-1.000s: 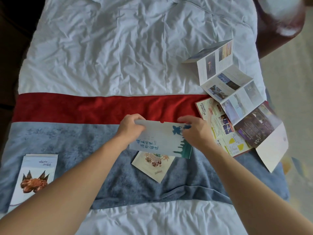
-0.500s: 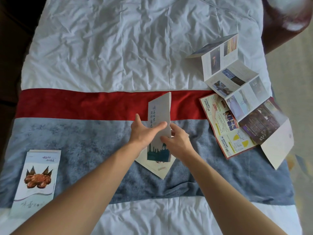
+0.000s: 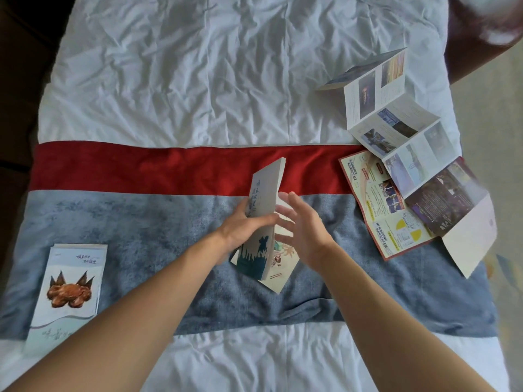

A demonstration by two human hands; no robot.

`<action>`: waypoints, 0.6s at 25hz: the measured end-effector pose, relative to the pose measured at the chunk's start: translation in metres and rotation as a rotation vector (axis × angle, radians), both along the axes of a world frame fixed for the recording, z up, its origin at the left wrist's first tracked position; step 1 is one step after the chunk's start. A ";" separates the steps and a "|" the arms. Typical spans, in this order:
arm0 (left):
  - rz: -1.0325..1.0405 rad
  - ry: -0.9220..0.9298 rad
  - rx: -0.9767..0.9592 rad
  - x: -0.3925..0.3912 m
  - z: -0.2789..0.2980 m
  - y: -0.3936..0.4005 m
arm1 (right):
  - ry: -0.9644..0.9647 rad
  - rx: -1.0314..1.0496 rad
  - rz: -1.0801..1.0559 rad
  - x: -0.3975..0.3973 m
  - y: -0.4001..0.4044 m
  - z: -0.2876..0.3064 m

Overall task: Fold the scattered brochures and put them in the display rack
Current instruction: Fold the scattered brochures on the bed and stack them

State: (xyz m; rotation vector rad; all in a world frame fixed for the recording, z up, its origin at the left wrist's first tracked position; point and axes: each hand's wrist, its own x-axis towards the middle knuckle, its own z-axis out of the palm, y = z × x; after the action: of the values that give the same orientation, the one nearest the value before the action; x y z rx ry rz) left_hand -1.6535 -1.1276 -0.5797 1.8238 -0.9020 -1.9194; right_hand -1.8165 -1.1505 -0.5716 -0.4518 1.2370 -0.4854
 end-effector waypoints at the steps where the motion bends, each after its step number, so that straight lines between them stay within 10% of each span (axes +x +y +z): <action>1: -0.026 0.024 0.003 -0.001 0.002 0.000 | 0.012 0.013 0.024 0.001 0.000 -0.001; 15: -0.137 -0.151 0.011 0.037 -0.022 0.021 | 0.544 -0.240 0.199 0.022 0.008 -0.010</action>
State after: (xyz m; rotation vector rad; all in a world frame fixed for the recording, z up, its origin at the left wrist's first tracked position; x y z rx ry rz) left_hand -1.6169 -1.1065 -0.6014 1.9826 -1.0936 -1.8883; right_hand -1.7941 -1.1423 -0.5817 -0.9460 1.6391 -0.3494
